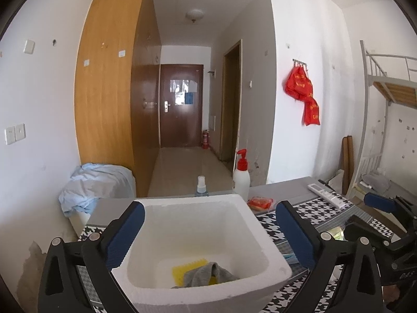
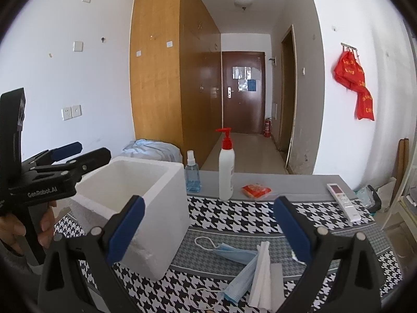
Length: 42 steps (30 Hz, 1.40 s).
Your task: Organize soft objects
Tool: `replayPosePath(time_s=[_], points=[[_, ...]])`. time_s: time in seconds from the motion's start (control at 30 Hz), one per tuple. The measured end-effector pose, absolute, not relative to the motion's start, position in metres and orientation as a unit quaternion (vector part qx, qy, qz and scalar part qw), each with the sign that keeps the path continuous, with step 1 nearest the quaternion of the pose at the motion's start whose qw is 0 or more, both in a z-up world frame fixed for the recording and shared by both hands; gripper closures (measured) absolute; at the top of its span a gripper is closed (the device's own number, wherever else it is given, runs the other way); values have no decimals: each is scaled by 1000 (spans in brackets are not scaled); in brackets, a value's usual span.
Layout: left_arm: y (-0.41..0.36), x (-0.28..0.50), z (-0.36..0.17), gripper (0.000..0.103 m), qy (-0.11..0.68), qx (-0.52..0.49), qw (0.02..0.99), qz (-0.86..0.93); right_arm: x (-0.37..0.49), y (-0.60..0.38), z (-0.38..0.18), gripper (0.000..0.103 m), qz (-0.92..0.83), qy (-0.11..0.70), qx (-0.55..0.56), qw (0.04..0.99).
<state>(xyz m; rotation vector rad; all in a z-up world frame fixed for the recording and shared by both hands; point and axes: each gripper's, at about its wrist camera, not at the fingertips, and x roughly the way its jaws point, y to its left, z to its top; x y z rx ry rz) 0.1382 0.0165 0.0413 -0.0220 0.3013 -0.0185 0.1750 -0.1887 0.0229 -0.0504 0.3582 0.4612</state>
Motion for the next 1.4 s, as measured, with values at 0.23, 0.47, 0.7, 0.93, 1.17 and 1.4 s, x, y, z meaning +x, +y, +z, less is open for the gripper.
replayPosePath(time_s=[0.23,0.47,0.7,0.93,1.17,1.4], points=[[6,126,48,1,138,-6,990,-17,162,-199,27,3,222,166,-22,961],[1,111,52,1,130,1,991,-22,149,-206,32,3,220,155,-22,963],[-5,97,54,1,124,-1,992,-32,137,-215,35,3,212,148,-23,966],[-13,87,54,1,119,2,992,-42,127,-225,36,3,205,143,-17,968],[-22,78,52,1,116,6,992,-55,116,-233,37,3,195,135,-17,971],[-33,72,46,1,117,3,991,-69,112,-245,33,3,186,141,-15,972]])
